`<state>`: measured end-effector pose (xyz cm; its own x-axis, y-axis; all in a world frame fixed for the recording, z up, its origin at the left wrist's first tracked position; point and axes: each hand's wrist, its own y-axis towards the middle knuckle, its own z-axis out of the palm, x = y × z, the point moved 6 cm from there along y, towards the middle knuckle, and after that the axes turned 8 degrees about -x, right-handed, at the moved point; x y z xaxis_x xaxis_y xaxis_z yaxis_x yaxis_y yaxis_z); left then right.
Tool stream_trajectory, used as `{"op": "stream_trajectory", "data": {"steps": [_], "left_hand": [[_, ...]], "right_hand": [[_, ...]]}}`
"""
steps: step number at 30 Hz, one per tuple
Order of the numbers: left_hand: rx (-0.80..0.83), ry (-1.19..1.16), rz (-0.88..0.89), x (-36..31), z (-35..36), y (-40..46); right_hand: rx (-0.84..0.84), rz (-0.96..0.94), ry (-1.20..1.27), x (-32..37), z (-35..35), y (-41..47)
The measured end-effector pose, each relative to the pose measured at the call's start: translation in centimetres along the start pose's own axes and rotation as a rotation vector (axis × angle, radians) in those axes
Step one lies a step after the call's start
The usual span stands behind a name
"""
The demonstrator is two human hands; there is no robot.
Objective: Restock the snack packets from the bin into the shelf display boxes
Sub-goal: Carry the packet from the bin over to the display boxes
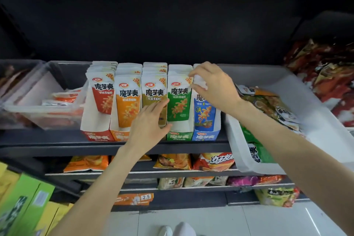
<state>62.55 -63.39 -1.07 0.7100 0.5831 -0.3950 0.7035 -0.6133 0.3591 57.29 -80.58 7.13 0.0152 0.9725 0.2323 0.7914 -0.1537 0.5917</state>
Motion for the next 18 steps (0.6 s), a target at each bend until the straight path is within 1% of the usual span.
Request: {"op": "stream_trajectory", "data": {"steps": [2,4,7,8,9,10,11,12,14,16,18], "left_hand": [[-0.037,0.034,-0.015,-0.2,-0.5,-0.1],[-0.134,0.039,0.014,-1.3,-1.3,-0.2],[-0.332,-0.048,0.155,-4.8,-2.4,0.0],[-0.365,-0.084,0.205,-6.2,-2.4,0.2],[-0.359,-0.131,0.26,-7.7,-2.0,0.4],[-0.318,-0.182,0.322,-9.4,-1.5,0.8],[-0.244,-0.229,0.391,-11.1,-0.7,1.1],[-0.148,-0.267,0.465,-12.8,0.2,1.5],[0.033,-0.305,0.61,-16.0,1.9,2.3],[0.13,-0.285,0.721,-19.0,3.3,3.4],[0.198,-0.157,0.801,-21.4,5.0,4.7]], "right_hand": [[0.008,0.014,0.05,-1.0,-1.8,-1.8],[0.0,0.028,0.037,-2.2,-4.1,-4.1],[-0.001,0.117,0.034,-5.4,-7.7,-8.0],[0.025,0.159,0.017,-6.8,-8.6,-9.4],[0.066,0.207,-0.011,-8.4,-9.2,-10.7],[0.117,0.26,-0.046,-10.0,-9.7,-11.9],[0.177,0.317,-0.083,-11.6,-10.0,-13.2],[0.252,0.368,-0.129,-13.0,-10.1,-14.3],[0.426,0.399,-0.22,-14.8,-9.9,-16.3],[0.555,0.386,-0.238,-15.6,-9.3,-17.6],[0.589,0.362,-0.241,-16.1,-8.8,-17.9]]}}
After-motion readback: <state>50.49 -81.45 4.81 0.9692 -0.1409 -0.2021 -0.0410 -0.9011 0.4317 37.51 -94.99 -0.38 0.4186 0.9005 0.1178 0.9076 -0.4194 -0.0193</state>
